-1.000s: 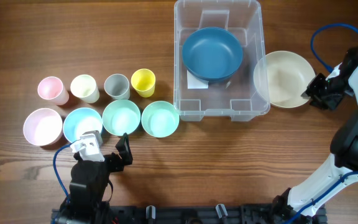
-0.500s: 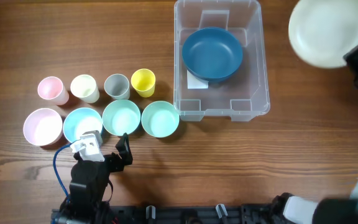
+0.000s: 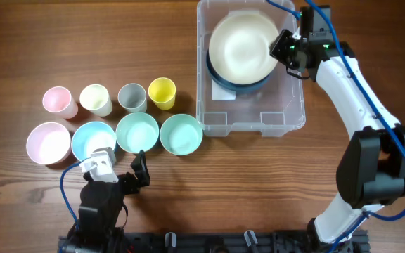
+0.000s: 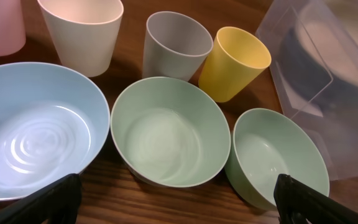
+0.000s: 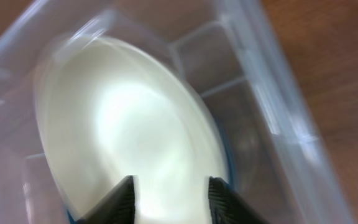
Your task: Pack container
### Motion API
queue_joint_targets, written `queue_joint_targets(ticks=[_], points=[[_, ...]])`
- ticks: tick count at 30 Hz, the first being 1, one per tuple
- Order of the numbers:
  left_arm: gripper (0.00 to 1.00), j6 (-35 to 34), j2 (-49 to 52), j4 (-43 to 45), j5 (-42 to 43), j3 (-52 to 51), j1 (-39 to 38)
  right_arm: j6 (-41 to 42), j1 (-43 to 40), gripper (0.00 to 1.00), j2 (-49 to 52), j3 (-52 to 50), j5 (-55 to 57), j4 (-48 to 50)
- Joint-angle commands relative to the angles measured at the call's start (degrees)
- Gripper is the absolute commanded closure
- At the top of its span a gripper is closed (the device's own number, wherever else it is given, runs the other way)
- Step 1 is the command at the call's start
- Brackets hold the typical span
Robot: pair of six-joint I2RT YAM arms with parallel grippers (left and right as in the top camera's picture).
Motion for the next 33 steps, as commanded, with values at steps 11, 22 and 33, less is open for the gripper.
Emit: queue_joint_targets(ticks=[11,22,33], points=[[0.0,0.1,-0.4,0.2,-0.5,-0.2,0.4,-15.4,-0.4,0.57,-25.3,0.3,-5.7,-33.3],[0.0,0.1,-0.4,0.2,-0.5,-0.2,0.4,-18.6,4.5,0.83,-17.2,-9.2,-6.3,-28.5],[0.0,0.1,-0.4,0.2,-0.5,-0.2,0.4,-14.1,4.5,0.96,-20.5,-18.9,-2.6,-26.6]])
